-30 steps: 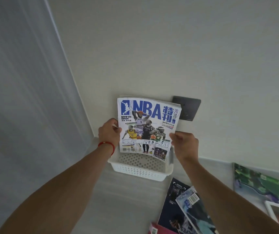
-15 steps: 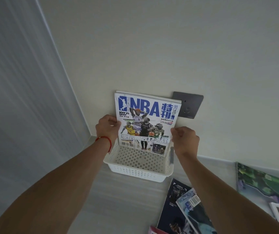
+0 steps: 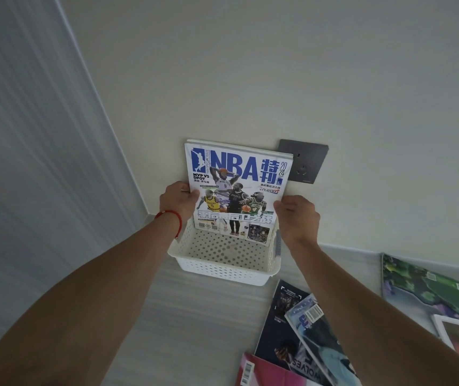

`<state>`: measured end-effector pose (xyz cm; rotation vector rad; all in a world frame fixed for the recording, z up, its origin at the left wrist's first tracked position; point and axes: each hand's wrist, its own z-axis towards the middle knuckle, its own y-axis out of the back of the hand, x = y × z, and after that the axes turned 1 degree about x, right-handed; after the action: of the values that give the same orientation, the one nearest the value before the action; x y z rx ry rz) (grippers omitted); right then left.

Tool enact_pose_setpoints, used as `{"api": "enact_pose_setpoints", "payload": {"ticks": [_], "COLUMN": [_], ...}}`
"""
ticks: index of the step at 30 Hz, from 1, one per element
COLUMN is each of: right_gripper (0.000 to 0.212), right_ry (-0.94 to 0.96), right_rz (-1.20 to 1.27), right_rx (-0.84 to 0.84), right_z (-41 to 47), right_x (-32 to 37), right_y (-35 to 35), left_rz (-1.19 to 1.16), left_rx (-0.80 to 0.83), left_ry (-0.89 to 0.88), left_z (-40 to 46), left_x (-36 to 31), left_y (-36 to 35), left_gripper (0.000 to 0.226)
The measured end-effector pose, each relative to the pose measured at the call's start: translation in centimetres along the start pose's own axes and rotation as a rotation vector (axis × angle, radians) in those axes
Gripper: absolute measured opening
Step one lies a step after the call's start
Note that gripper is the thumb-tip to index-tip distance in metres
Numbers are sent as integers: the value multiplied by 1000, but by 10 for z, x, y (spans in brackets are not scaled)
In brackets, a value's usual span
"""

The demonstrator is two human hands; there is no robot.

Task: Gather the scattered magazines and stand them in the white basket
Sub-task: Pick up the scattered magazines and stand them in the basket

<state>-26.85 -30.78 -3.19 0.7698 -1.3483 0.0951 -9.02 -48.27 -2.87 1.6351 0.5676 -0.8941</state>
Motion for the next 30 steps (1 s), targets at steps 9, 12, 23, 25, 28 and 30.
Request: {"api": "enact_pose_setpoints", "payload": {"ticks": [9,12,23,25,28,30], "right_gripper": [39,28,34,43,48,48], "right_ry": [10,117,237,208,221,266], "right_rz": [-93,-166,-613,-669,-778,-869], "right_rx": [133,72,424,449,429,438], "right_z": [-8,-30,-204,-230,-260,-276], "right_x": [0,-5,-118,-134,-151,-158], "right_y": [19,36,108,120,137,147], "left_rz": [8,-33,428,415,500,640], "left_rx": [-18,-176,601,719,762,771], "left_ry": [38,-40,-584,-628,-759,-794], "left_z": [-14,-43,-282,-294,-301,-305], "left_x": [-3,1,108,107,95,85], "left_y": [1,9,-45,-58,-82,-95], "left_gripper": [44,36,44,51,52,53]}}
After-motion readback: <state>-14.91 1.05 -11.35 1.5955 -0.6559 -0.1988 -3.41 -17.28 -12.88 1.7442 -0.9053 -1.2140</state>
